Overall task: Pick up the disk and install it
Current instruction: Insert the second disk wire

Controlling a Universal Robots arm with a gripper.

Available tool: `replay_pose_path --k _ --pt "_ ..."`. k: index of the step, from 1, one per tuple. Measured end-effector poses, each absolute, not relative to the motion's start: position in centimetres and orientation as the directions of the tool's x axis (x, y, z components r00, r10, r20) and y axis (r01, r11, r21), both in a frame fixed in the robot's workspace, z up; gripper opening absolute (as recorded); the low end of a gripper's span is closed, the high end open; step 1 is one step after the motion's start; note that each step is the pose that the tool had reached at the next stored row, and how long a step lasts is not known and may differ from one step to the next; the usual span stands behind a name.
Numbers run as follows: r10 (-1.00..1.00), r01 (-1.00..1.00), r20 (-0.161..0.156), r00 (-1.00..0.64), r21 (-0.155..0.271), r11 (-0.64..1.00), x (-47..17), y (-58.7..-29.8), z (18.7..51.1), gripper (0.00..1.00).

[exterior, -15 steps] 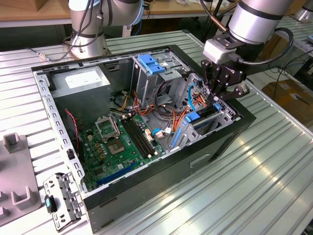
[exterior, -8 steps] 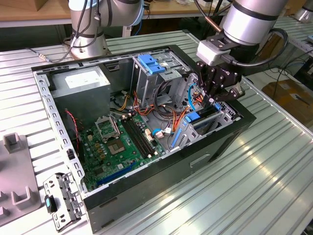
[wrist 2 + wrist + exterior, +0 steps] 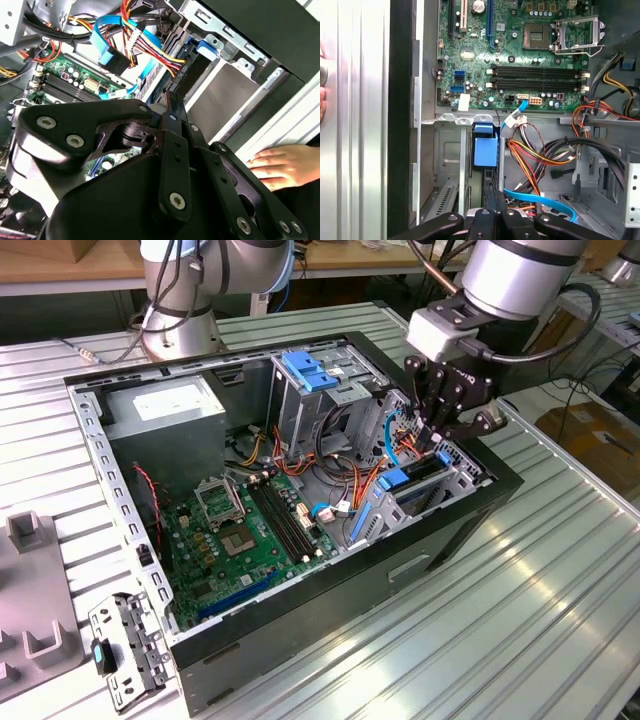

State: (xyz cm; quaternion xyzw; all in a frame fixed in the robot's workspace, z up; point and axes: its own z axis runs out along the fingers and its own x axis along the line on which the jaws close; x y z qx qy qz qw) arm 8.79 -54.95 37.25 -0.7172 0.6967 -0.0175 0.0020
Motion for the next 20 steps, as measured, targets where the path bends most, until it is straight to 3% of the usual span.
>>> replay_pose_path --k 10,20 --pt "-0.999 -0.999 0.046 0.029 -0.018 -0.030 8.9 -53.6 39.1 0.11" --pt "-0.998 -1.000 0.047 0.030 -0.007 -0.030 8.9 -53.1 39.1 0.11"
